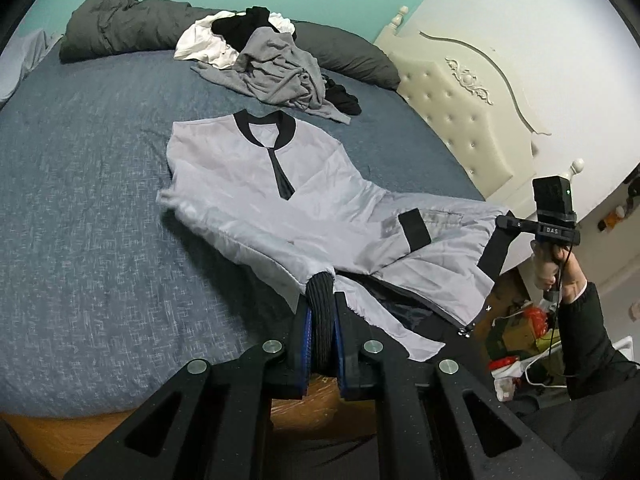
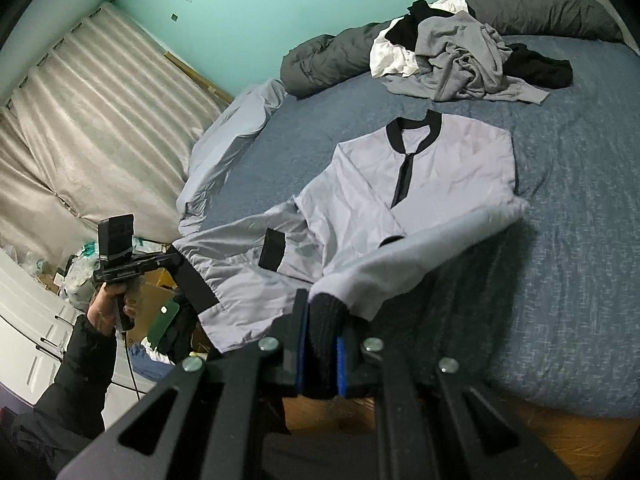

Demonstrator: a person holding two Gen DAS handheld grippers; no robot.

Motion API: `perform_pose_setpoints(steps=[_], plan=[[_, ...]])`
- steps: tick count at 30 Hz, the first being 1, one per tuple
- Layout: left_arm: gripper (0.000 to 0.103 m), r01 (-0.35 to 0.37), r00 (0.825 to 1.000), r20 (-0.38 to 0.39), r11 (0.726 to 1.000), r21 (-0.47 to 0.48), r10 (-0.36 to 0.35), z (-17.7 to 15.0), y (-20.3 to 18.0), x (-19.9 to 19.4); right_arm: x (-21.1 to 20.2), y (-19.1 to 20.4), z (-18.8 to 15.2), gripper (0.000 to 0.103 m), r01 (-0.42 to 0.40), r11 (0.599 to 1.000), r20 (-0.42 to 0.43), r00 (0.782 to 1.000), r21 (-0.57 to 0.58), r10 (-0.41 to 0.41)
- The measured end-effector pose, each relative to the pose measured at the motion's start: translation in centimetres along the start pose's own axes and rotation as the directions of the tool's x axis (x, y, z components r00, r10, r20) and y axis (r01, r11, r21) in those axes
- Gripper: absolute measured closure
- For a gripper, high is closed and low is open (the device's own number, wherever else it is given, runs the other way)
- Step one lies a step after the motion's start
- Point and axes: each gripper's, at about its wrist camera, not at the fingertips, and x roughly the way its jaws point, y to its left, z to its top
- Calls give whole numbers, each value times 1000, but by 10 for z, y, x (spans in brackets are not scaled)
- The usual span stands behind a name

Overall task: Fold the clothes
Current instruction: 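Lift the hem band with both tools and fold it toward the collar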

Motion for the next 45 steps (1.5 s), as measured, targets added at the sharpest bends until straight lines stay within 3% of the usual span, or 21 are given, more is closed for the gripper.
perform_pose_setpoints(steps=[6,13,20,26,34,39,42,43,45], plan=[[93,18,1000,-12,999,-27,-18,35,27,28,22,-28,22,93,20,998,-24,1000,55,-19],[93,16,1000,-13,999,-46,-16,111,65,66,53,-64,84,93,15,994,-6,1000,107,-14],[94,-21,1000,-21,996,-88,19,208,119,117,90,-105,184,93,66,990,-4,998,124,-66],[94,-64,998,-18,981,-184,61,274,191,176,133,-146,260,93,136,982,-14,991,130,-135],[94,-127,992,-54,937,-326,116,302,273,259,200,-225,313,92,270,944,-21,962,189,-271],[88,-135,991,-32,919,-369,132,304,291,280,238,-258,321,88,344,920,-18,938,186,-347],[72,-139,989,0,914,-380,150,304,294,284,245,-271,318,87,349,912,10,933,213,-360],[62,-141,988,10,913,-384,157,304,295,285,245,-274,317,86,344,912,23,933,224,-358],[59,-144,985,29,911,-385,168,304,295,286,245,-281,315,83,331,911,49,934,247,-353]])
